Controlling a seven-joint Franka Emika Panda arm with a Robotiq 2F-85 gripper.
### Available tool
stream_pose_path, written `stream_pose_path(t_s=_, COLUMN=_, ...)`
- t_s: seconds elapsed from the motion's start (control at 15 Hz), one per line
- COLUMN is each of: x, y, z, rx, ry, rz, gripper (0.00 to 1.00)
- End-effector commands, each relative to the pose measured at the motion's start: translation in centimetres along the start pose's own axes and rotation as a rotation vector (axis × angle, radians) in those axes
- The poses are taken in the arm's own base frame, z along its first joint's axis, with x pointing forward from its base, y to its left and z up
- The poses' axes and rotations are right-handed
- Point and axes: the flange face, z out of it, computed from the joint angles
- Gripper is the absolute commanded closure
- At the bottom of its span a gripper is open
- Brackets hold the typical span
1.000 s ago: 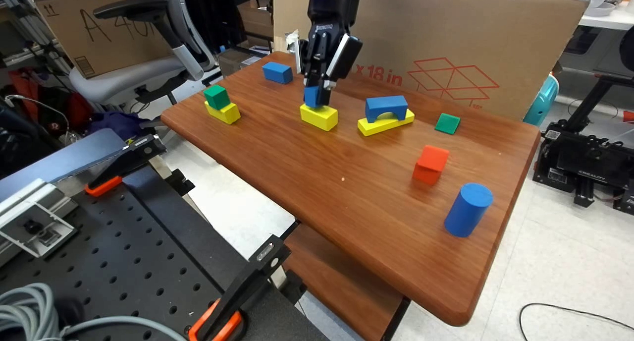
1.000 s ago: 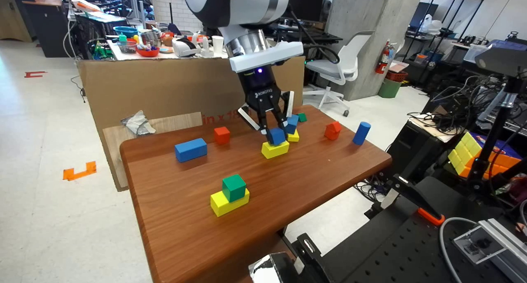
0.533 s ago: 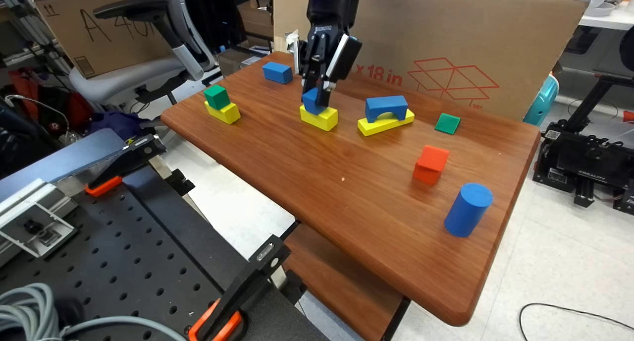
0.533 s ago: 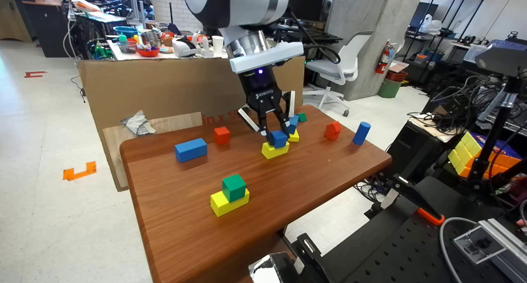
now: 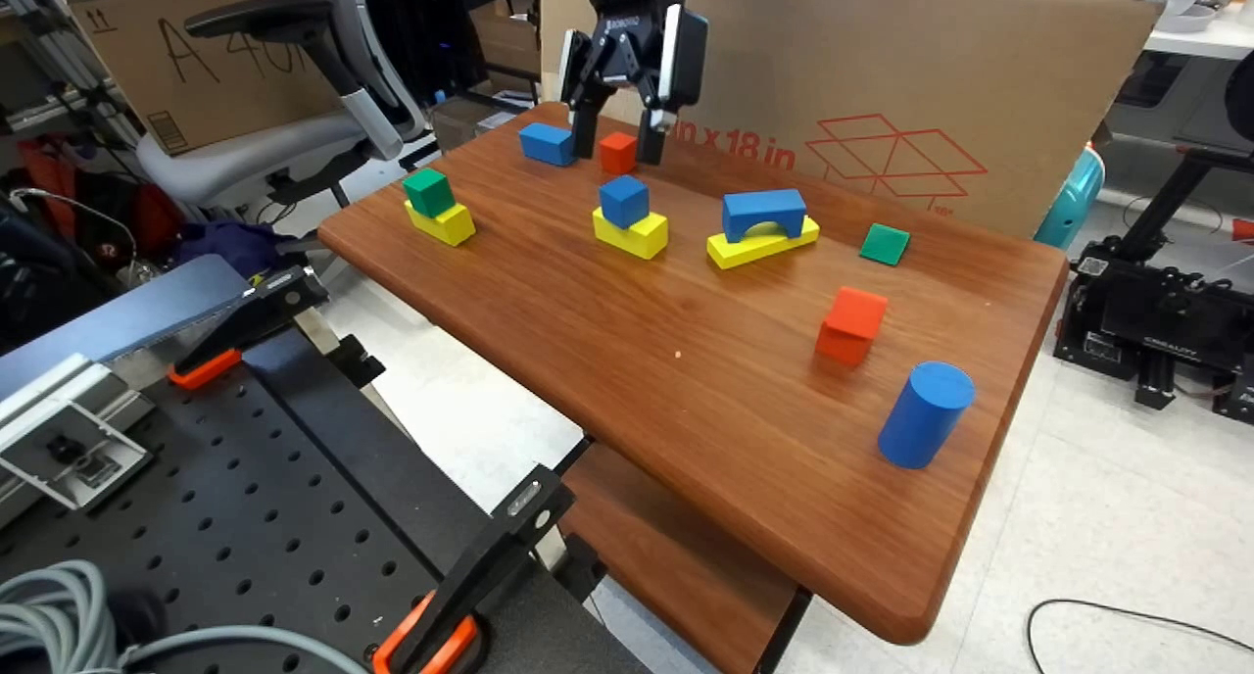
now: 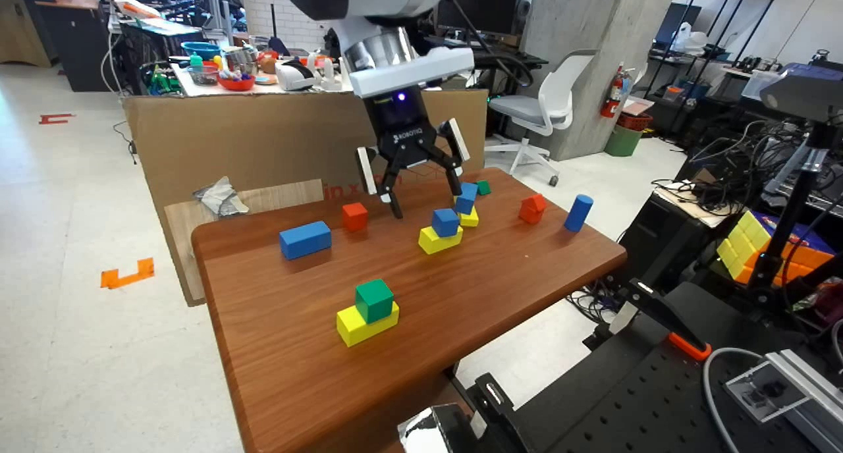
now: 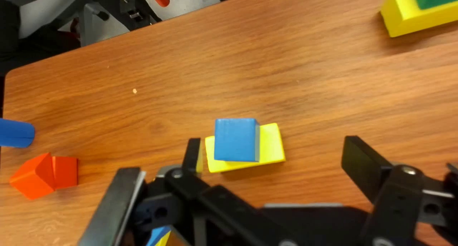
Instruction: Remove the blue block from the top of the green block and place it on top of the yellow block in the middle
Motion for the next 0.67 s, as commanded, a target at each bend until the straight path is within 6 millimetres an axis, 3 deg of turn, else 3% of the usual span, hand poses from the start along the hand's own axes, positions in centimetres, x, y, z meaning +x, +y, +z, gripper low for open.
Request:
stream_pose_path(t_s=0.0, x=-5.4, y=-1.4, z=-5.7, rx=-0.015, ry=0.085, rz=-0.065, gripper=0.0)
stream_pose_path(t_s=0.2, x=-9.1, y=-2.7, z=-10.2, rx=0.011, ry=0.23, rz=-0.091, gripper=0.0)
stream_pose_path(t_s=0.4, x=-12.3, y=-3.7, z=-13.3, rx=0.098, ry=0.405, rz=-0.117, gripper=0.0)
stream_pose_path(t_s=0.53, x=-14.5, y=-3.5, z=-13.8, rx=0.185, ry=0.426, rz=-0.118, gripper=0.0)
stream_pose_path(t_s=0.6, x=-15.3, y=-3.3, z=-13.6, rx=0.213, ry=0.354, rz=-0.092, gripper=0.0)
